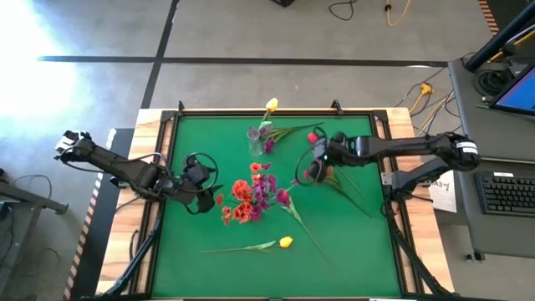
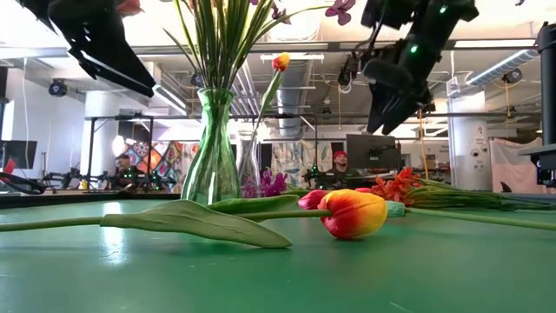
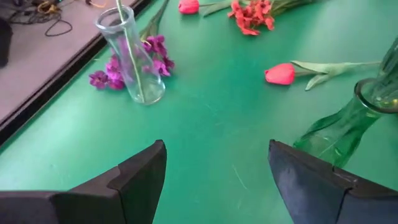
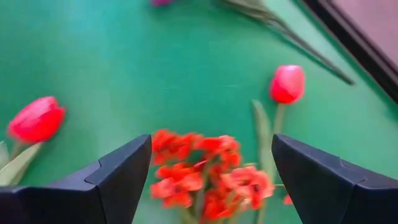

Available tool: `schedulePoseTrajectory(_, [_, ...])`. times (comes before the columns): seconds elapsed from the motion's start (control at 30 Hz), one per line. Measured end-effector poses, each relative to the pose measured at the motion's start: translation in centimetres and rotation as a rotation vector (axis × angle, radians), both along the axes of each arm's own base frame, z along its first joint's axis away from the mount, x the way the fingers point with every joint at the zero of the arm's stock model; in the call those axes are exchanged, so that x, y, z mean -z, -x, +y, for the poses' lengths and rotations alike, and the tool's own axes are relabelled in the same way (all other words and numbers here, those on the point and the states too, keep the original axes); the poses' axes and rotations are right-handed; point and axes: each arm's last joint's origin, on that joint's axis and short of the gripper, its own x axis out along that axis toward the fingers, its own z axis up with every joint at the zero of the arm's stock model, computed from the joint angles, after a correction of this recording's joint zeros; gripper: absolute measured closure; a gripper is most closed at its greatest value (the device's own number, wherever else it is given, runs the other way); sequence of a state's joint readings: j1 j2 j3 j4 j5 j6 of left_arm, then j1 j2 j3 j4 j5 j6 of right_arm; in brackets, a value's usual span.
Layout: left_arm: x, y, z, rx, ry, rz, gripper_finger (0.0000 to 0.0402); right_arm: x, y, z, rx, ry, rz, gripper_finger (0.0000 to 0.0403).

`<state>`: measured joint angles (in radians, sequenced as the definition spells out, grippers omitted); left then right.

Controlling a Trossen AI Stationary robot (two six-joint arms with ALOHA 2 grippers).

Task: Sort flowers into vase by color
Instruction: Put the top red tulip into the transparent vase

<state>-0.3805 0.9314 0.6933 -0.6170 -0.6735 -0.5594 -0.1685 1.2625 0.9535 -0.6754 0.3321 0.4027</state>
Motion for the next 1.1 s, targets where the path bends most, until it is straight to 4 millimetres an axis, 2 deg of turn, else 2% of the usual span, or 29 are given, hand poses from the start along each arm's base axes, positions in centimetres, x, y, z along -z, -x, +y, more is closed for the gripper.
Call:
schedulePoseTrajectory(0.27, [0.0,0.0,0.1,-0.018,-0.017,-0.008,0.0134,0.2,1.5,-5.0,0.192,0.003,0.005,0.0078])
schedulePoseTrajectory(0.43, [0.0,0.0,0.1,-0.020,-0.015,-0.009,0.0134,1.0,1.6,-7.2,0.196,-0.066,-0.006,0.0078])
schedulePoseTrajectory(0.9, [0.0,0.0,0.1,-0.034,0.001,-0.020,0.0134,8.9,0.0,-11.2,0.218,-0.179,0.208,0.0078])
schedulePoseTrajectory(1.1, [0.0,0.0,0.1,-0.034,0.001,-0.019,0.0134,10.6,-0.2,-11.9,0.218,-0.207,0.242,0.0085])
